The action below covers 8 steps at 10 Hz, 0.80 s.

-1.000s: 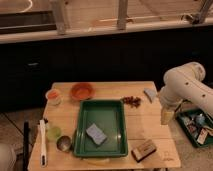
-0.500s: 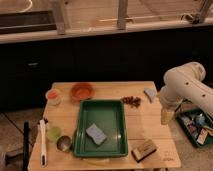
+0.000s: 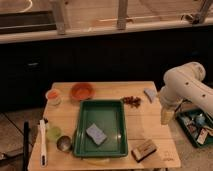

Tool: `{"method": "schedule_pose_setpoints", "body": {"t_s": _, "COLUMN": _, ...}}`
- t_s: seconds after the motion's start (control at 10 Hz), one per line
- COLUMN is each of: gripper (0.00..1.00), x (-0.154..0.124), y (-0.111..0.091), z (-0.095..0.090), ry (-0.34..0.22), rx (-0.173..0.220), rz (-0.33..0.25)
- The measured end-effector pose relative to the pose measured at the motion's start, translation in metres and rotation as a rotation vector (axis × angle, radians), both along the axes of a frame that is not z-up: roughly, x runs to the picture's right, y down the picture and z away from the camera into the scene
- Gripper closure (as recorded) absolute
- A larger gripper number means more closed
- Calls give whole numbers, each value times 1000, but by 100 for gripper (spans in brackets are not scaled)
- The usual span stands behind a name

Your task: Place grapes in red bowl

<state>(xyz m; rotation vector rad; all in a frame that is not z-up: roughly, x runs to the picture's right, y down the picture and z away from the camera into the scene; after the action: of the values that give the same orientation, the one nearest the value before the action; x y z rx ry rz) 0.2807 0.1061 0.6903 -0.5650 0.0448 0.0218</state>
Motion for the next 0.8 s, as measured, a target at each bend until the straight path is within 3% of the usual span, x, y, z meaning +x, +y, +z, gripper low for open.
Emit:
{"method": "schedule_pose_setpoints", "body": {"t_s": 0.4, "gripper": 20, "x": -37, "y": -4, "z": 33, "ry": -38, "rx": 9, "rz": -95}}
{"method": "schedule_pose_setpoints", "body": {"t_s": 0.6, "gripper": 20, "x": -35, "y": -4, "z": 35, "ry": -37, "rx": 13, "rz": -98}}
{"method": "schedule_pose_setpoints", "body": {"t_s": 0.8, "gripper": 20, "x": -41, "y": -7, "z": 48, "ry": -46, "rx": 17, "rz": -114}}
